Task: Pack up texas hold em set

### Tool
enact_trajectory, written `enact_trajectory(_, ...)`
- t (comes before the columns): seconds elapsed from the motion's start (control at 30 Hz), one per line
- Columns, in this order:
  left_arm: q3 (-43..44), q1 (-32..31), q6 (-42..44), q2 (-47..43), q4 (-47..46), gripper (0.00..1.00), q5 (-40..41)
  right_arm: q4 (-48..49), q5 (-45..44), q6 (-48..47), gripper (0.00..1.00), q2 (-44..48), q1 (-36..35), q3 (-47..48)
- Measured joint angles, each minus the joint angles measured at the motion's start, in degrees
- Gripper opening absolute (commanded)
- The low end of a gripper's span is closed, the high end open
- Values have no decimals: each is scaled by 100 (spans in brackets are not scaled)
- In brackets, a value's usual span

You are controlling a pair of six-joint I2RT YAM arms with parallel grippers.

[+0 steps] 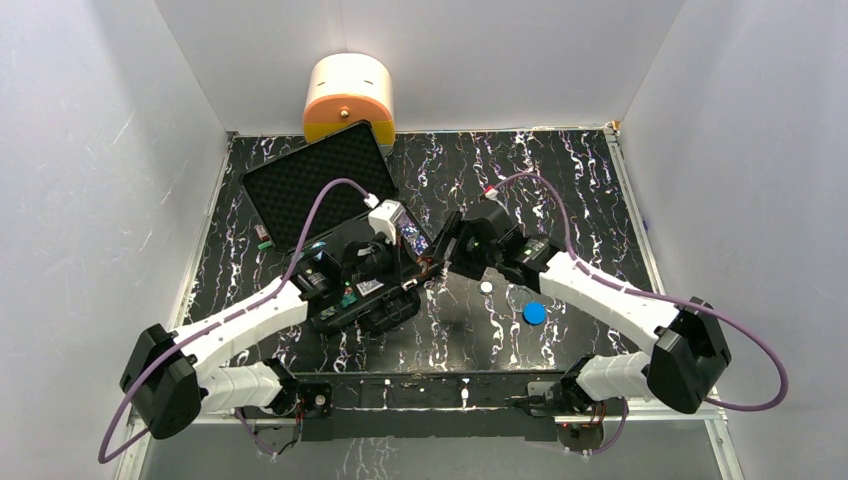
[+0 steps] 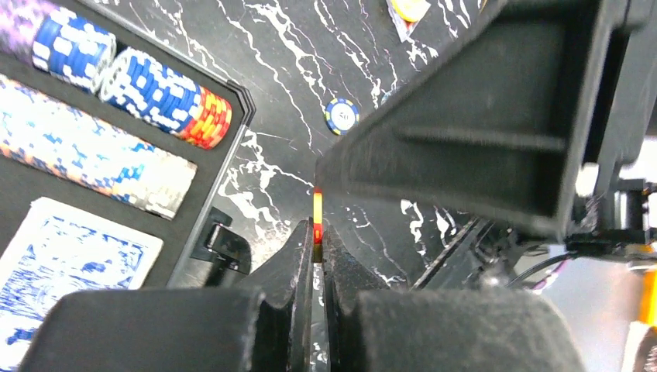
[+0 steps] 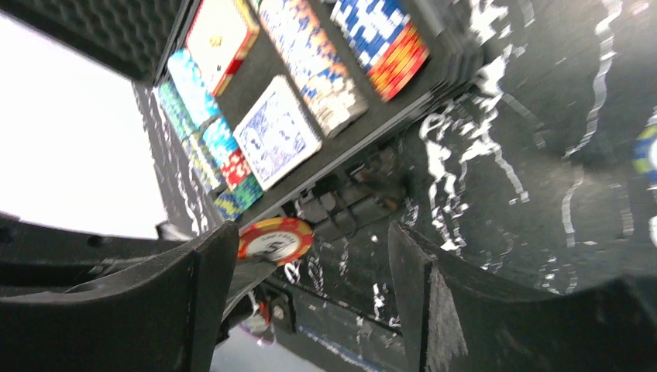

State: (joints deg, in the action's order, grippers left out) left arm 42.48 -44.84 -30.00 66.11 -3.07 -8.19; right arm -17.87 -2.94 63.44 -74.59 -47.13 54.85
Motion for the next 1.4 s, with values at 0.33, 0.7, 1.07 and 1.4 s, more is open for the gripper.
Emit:
enact_trajectory(0.33,1414,0,1851,1163,962,0,-389,-671,-540,-977,78,581,1467,-4)
enact_trajectory(0.7,2332,0,3025,2564,1897,0,-479,-619,-133,-1469,77,1228,1888,-1204)
enact_trajectory(1.07,2863,0,3329,3108,2275,0,155,-426,39,-1679,77,1567,1888,-1351)
enact_trajectory(1.4,3097,-9,3397,3407,2433,0,828,-326,42,-1784,77,1622,1888,-1506)
